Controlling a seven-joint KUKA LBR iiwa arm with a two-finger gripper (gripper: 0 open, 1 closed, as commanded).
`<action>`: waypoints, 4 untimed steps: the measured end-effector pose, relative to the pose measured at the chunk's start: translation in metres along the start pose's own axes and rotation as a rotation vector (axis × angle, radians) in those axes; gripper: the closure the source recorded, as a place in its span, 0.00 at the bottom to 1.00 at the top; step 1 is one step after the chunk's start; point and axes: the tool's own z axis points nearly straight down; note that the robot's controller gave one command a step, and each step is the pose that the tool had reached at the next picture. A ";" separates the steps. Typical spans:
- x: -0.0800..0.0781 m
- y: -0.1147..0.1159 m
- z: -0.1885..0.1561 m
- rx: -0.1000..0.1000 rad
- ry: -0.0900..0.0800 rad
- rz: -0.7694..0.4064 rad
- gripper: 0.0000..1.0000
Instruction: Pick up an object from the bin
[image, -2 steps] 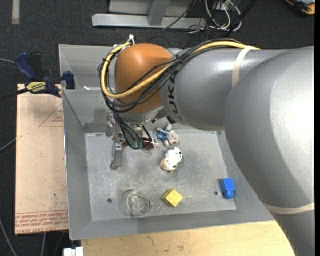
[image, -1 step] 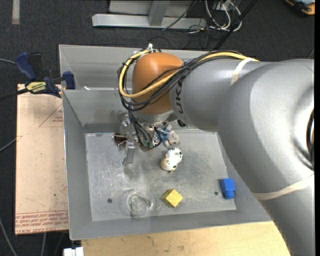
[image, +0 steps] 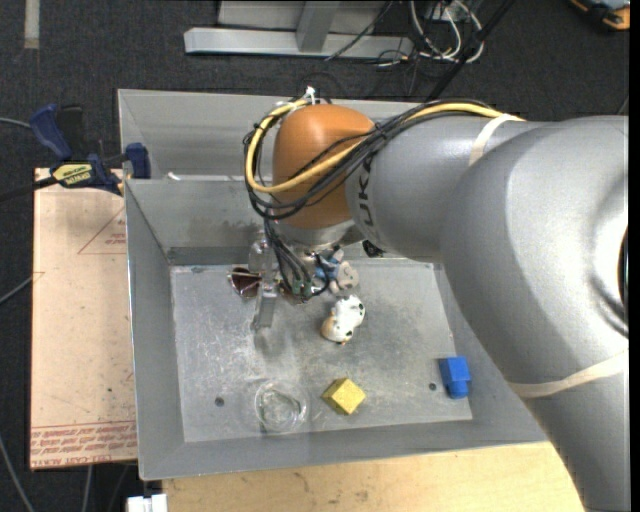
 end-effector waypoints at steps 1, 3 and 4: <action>-0.005 0.000 -0.026 -0.003 -0.008 0.067 0.00; -0.012 0.016 0.017 -0.003 -0.005 0.246 1.00; -0.012 0.016 0.017 -0.003 -0.005 0.247 1.00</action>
Offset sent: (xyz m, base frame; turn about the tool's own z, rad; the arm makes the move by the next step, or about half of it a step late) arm -0.0005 0.0096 -0.0177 0.1828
